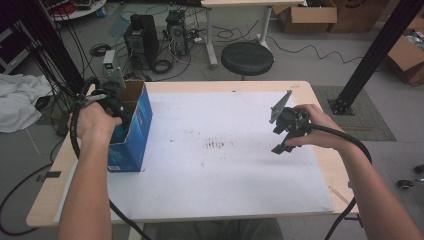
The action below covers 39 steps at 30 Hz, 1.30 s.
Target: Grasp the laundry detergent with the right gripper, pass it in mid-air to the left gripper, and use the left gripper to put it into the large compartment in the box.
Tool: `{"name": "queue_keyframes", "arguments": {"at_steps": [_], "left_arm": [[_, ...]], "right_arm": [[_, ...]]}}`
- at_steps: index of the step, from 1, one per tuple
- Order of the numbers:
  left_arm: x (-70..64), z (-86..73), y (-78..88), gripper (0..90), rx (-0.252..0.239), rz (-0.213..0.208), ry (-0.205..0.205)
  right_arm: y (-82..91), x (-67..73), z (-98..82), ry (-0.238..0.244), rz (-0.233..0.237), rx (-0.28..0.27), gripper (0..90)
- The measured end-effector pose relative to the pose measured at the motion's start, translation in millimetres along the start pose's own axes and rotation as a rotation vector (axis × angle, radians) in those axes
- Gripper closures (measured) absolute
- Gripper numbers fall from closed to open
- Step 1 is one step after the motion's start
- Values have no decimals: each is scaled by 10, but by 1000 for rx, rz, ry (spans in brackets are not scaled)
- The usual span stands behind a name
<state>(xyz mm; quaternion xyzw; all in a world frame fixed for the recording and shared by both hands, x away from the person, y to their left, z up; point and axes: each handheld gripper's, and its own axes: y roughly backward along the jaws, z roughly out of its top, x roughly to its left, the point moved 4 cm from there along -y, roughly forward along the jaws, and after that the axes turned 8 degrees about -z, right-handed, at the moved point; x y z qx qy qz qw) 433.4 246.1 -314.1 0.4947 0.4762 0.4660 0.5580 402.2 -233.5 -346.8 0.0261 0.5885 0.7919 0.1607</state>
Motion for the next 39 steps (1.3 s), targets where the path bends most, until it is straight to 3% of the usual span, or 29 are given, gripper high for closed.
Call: {"name": "queue_keyframes", "arguments": {"at_steps": [7, 16, 39], "left_arm": [[16, -50, -13, 383, 0, -14, 2], [-25, -102, -25, 378, 5, -1, -8], [-56, -106, -22, 352, -3, -5, -17]], "right_arm": [[11, 5, 1, -1, -2, 0, 244], [21, 49, 2, 5, 3, 0, 245], [83, 48, -61, -7, -3, -2, 246]]}}
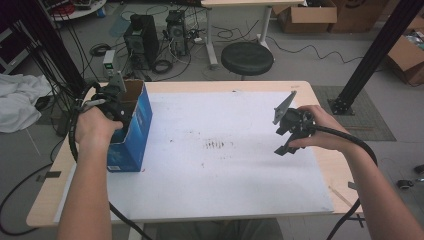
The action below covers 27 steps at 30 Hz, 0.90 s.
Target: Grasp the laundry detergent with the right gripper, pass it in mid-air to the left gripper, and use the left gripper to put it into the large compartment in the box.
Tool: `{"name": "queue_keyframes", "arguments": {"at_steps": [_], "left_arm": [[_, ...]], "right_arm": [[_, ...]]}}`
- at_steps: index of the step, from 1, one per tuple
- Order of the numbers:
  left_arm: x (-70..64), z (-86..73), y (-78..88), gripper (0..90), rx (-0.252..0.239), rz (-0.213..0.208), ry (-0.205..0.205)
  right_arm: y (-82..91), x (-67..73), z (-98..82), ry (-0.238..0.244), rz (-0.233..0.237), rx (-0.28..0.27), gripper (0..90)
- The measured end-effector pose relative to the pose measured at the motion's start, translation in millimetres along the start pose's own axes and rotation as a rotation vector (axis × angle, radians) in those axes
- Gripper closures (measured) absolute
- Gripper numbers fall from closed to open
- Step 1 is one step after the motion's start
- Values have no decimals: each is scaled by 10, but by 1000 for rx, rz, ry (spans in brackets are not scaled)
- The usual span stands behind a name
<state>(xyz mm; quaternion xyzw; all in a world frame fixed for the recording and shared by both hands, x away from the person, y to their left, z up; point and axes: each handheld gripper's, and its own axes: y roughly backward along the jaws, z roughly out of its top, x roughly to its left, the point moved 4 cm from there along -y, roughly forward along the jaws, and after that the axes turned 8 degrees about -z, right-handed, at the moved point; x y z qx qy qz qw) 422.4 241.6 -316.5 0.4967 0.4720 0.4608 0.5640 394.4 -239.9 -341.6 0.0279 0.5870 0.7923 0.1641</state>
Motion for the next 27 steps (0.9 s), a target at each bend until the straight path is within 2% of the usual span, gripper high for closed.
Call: {"name": "queue_keyframes", "arguments": {"at_steps": [5, 9, 13, 17, 20, 27], "left_arm": [[3, -6, 7, 325, -4, 5, 9], [14, -20, 53, 264, -18, 28, -16], [2, -35, 142, 221, -44, 19, -23], [-70, -32, 296, 177, -84, -6, -58], [-160, -25, 422, 159, -108, 4, -91], [-464, -10, 674, 145, -154, -3, -209]], "right_arm": [[8, 6, -5, 2, -1, -1, 246], [15, 4, -12, -2, 4, -8, 246], [18, -1, -16, -2, 5, -4, 245], [31, -12, -11, -7, 6, -6, 245], [37, -11, -6, -8, 7, -11, 244], [15, -8, 15, -2, 11, -8, 243]]}}
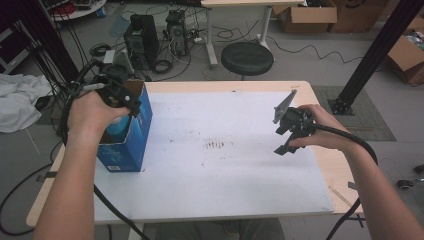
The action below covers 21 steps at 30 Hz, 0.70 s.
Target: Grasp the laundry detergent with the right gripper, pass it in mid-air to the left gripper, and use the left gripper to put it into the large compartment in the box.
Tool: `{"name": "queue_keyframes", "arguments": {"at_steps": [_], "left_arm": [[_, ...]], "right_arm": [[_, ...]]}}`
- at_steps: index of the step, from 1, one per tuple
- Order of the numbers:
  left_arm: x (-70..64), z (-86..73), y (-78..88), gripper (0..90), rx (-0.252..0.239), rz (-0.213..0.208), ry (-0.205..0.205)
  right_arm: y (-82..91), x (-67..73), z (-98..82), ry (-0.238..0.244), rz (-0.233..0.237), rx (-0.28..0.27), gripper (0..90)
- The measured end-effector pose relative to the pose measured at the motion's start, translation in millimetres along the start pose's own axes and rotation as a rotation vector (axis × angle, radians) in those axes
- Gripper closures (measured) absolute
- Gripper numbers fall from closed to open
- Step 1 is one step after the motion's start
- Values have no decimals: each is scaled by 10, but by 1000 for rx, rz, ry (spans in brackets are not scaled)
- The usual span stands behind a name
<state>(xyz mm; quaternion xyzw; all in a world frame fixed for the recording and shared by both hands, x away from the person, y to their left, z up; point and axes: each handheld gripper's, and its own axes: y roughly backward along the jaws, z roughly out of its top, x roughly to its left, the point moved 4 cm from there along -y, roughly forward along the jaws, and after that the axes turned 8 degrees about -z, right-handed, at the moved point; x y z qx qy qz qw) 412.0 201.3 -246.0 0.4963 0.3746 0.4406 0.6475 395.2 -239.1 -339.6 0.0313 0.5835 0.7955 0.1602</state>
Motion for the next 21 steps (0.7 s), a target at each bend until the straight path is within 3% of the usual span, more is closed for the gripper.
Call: {"name": "queue_keyframes", "arguments": {"at_steps": [4, 9, 13, 18, 21], "left_arm": [[-221, 70, 29, 133, -18, -18, -88], [-537, 158, -51, 115, -25, -39, -189], [-835, 225, -159, 87, -27, -104, -271], [-1155, 293, -312, 54, -6, -129, -379], [-1292, 325, -411, 48, 20, -141, -420]], "right_arm": [[-15, -10, 20, -2, 1, 2, 239], [-25, -7, 65, 2, 6, 4, 236], [-51, -7, 96, 3, 12, 13, 232], [-72, -19, 128, 2, 18, 17, 227], [-74, -16, 138, -1, 20, 17, 226]]}}
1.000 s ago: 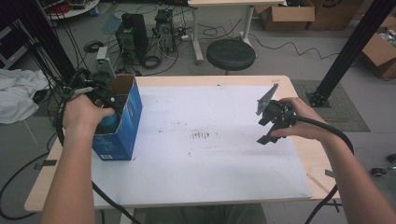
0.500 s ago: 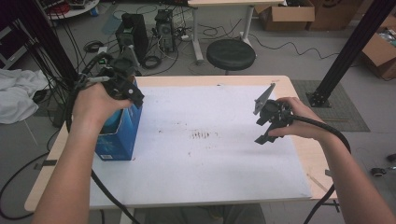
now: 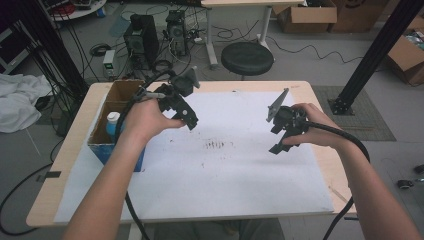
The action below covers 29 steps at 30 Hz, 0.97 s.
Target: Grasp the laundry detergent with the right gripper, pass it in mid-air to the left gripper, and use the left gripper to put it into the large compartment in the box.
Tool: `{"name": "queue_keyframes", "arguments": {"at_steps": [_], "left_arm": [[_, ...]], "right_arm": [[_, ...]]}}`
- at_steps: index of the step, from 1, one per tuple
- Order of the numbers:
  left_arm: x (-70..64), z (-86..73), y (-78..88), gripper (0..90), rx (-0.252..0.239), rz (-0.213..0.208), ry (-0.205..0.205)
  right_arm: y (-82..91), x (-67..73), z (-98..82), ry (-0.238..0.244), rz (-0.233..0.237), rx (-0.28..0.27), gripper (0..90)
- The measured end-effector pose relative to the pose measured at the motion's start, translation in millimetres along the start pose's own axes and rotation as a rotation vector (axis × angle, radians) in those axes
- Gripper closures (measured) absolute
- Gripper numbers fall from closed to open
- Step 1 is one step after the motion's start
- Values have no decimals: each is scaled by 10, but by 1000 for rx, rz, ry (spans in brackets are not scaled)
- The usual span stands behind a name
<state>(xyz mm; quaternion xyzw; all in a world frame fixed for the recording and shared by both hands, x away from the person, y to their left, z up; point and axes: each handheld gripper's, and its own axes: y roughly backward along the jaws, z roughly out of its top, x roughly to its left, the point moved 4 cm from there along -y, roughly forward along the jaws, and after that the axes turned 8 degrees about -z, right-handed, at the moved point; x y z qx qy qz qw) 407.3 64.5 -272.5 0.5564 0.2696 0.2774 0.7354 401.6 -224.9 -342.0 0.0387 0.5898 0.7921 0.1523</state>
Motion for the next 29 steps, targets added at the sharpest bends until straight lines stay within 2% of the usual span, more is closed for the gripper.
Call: {"name": "queue_keyframes", "arguments": {"at_steps": [5, 12, 14, 29], "left_arm": [[-116, 96, -172, 43, 24, -23, -40], [-184, 145, -288, 43, 49, -24, -54], [-185, 155, -302, 41, 55, -8, -53], [-190, 165, -320, 38, 45, -20, -50]], "right_arm": [[2, 12, -8, 0, -1, 4, 226], [14, 5, -35, -4, -6, 5, 226], [13, 5, -41, -3, -5, 6, 226], [-8, 11, -58, -6, -3, 9, 226]]}}
